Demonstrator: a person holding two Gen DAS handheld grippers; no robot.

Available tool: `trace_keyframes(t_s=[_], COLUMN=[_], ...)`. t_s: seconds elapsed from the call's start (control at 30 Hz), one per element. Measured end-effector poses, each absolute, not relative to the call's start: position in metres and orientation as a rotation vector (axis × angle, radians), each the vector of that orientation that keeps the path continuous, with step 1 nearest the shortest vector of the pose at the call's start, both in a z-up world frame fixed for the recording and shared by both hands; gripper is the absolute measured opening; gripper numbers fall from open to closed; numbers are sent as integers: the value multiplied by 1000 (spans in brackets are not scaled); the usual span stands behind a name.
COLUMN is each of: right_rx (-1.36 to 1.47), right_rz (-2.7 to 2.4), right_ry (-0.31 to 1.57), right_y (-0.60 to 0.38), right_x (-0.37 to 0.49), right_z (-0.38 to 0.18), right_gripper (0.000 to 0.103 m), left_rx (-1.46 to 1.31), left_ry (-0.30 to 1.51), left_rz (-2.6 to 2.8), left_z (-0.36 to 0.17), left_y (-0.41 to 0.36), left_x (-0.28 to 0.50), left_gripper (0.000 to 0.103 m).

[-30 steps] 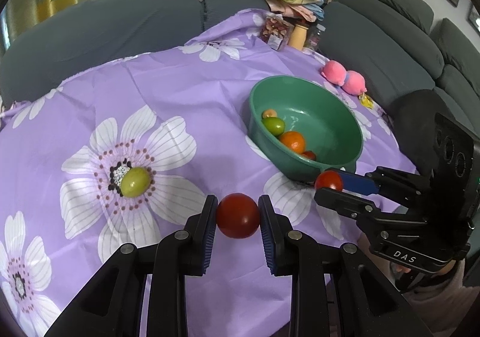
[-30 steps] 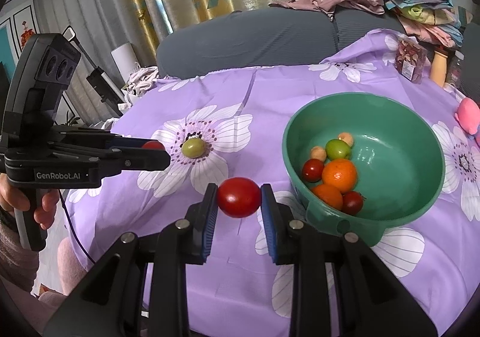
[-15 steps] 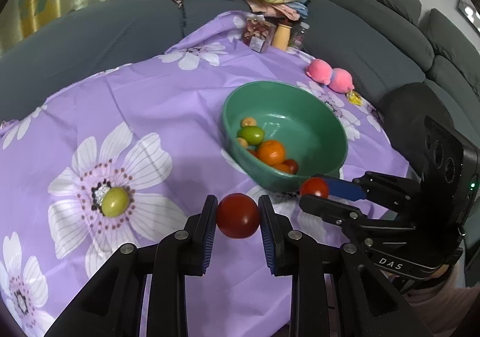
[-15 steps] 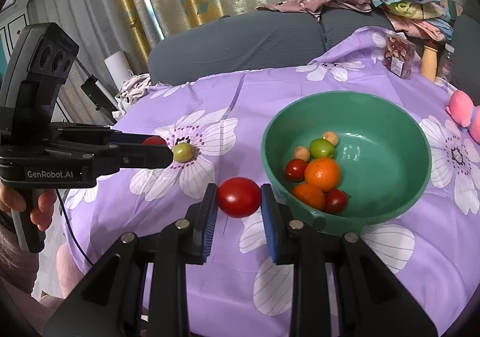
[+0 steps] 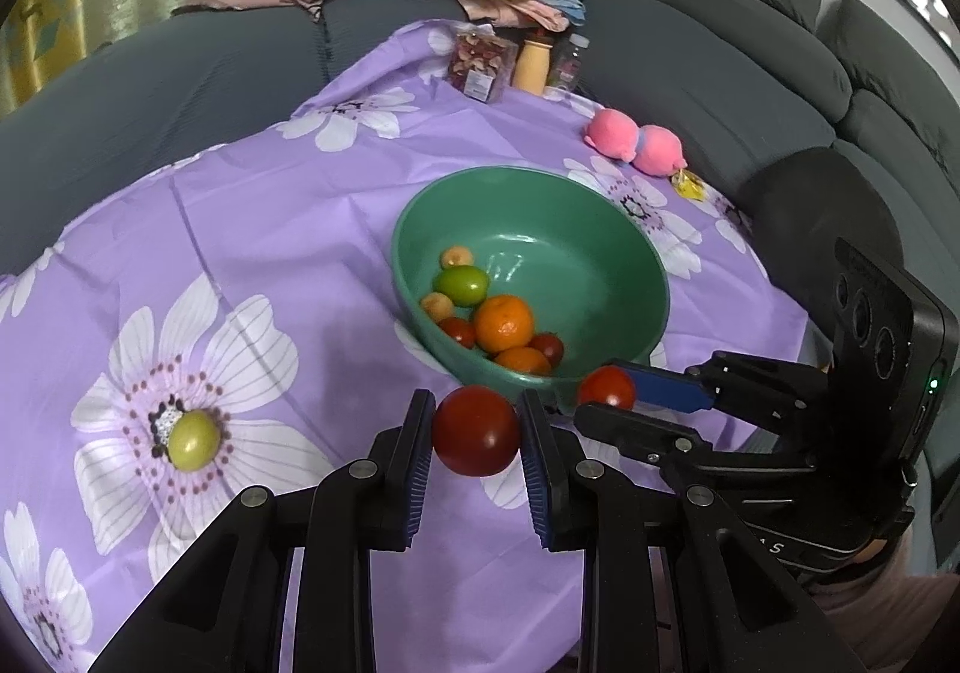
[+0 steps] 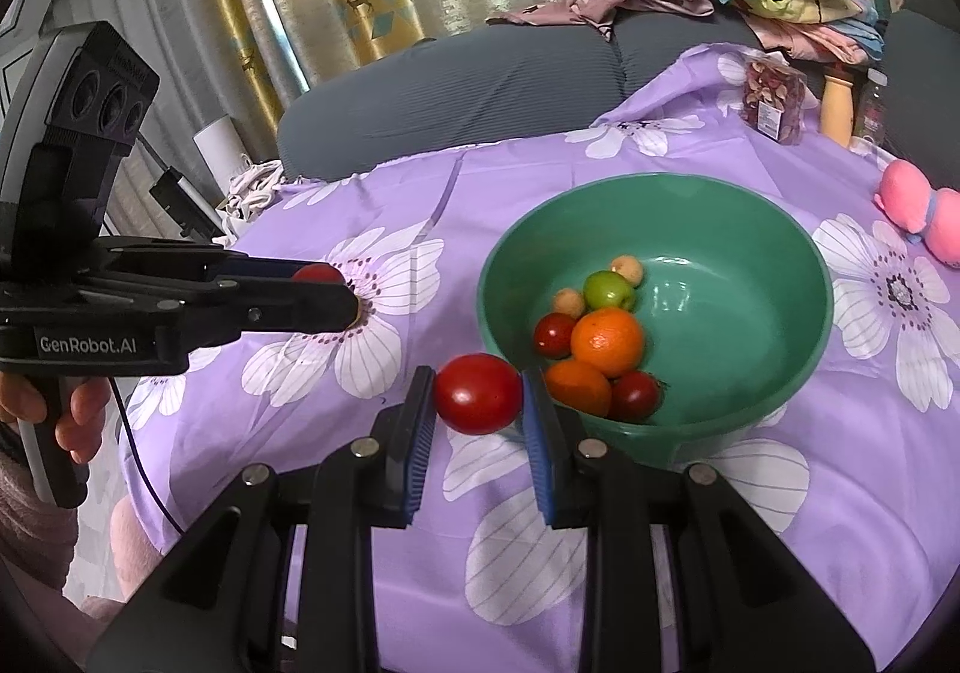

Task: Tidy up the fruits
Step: 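Carry both cherry tomatoes over the green bowl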

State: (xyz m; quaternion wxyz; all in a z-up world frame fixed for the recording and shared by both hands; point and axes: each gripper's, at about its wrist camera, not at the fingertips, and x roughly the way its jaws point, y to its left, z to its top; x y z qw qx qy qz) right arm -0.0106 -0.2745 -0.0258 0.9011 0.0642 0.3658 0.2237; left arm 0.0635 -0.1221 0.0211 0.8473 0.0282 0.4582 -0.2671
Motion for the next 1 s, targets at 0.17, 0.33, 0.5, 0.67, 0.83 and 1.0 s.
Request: trace_keyframes(t_s=[0.17,0.33,0.5,0.67,0.83,1.0], right_rx=[143,153,160,165,172,183], right_rz=[452,441,427,417,408,401], right_ry=[757,757,758,753,749,750], right_y=[-281,-286,-292,-297,-302,-309], right_x=[-9,-6,-3,0,4,6], right_z=[-28,-29,-30,-30,-30,-32], right_gripper=[29,29,29,29,29,29], left_rx=[71,77,81,87,96,105], left_ry=[963,967,967,966,967,972], left_rz=[-577,-588,-596,-603,-610,-617], left_z=[22,21,21,21,21,19], left_y=[-130,-136,-141,-146,-152,-159], left_x=[67,71,75,79,84,89], left_gripper=[28,28,28,28,28,28])
